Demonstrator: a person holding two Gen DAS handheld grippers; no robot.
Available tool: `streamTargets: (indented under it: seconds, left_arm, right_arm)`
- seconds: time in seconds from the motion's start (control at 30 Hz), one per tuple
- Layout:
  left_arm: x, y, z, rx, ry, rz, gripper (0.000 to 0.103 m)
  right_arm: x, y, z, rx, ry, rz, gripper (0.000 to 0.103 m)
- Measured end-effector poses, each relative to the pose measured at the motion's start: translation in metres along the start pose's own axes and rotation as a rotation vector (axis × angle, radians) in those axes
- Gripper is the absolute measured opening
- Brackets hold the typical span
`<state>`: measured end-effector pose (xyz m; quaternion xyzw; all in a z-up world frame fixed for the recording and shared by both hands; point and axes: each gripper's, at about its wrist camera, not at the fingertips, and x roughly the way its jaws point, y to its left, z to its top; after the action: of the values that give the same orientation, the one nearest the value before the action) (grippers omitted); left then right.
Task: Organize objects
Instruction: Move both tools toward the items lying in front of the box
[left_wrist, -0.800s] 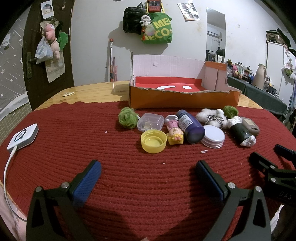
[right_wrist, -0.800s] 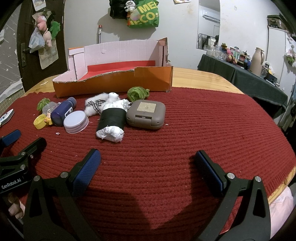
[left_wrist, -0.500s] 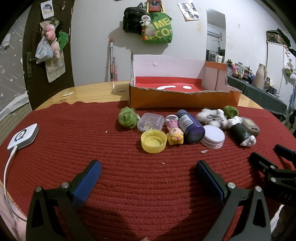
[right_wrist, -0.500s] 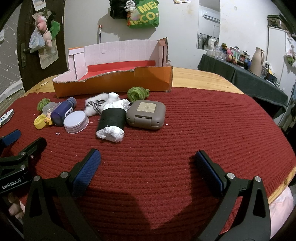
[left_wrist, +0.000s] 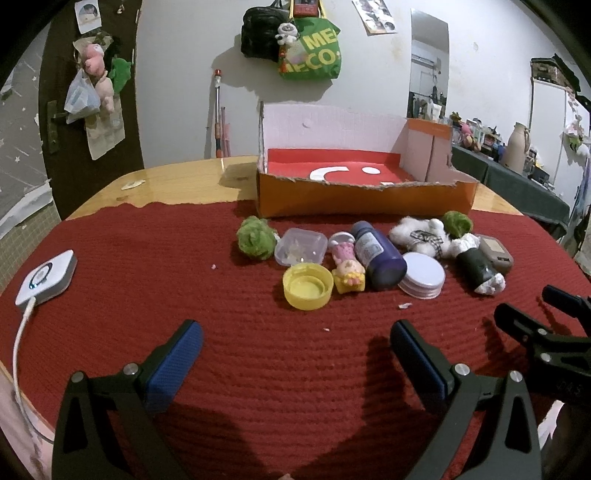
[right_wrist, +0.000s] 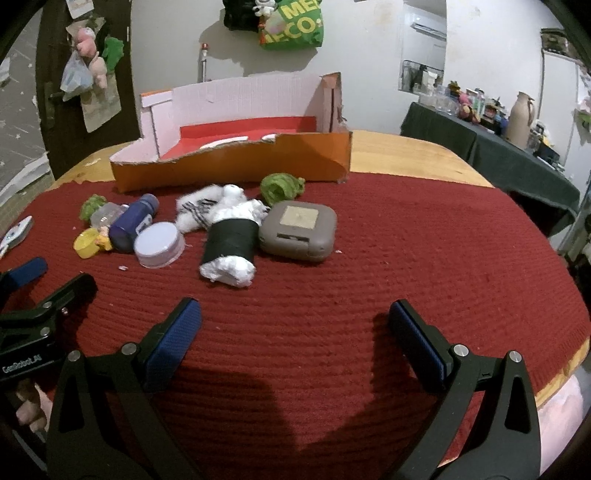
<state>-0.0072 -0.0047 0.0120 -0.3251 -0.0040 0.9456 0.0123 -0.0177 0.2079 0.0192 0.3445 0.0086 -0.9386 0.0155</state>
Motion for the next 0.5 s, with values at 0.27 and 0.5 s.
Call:
streamTargets:
  seconds: [0.27, 0.5]
  left_arm:
    - [-0.007, 0.006, 0.019, 0.031, 0.039, -0.019, 0.103]
    - [0.002, 0.028, 0.042, 0.026, 0.072, -0.025, 0.103]
  right_arm:
    - [-0.002, -0.014, 0.024, 0.05, -0.002, 0.025, 0.103]
    - [0.014, -0.025, 0.044, 0.065, 0.032, 0.0, 0.103]
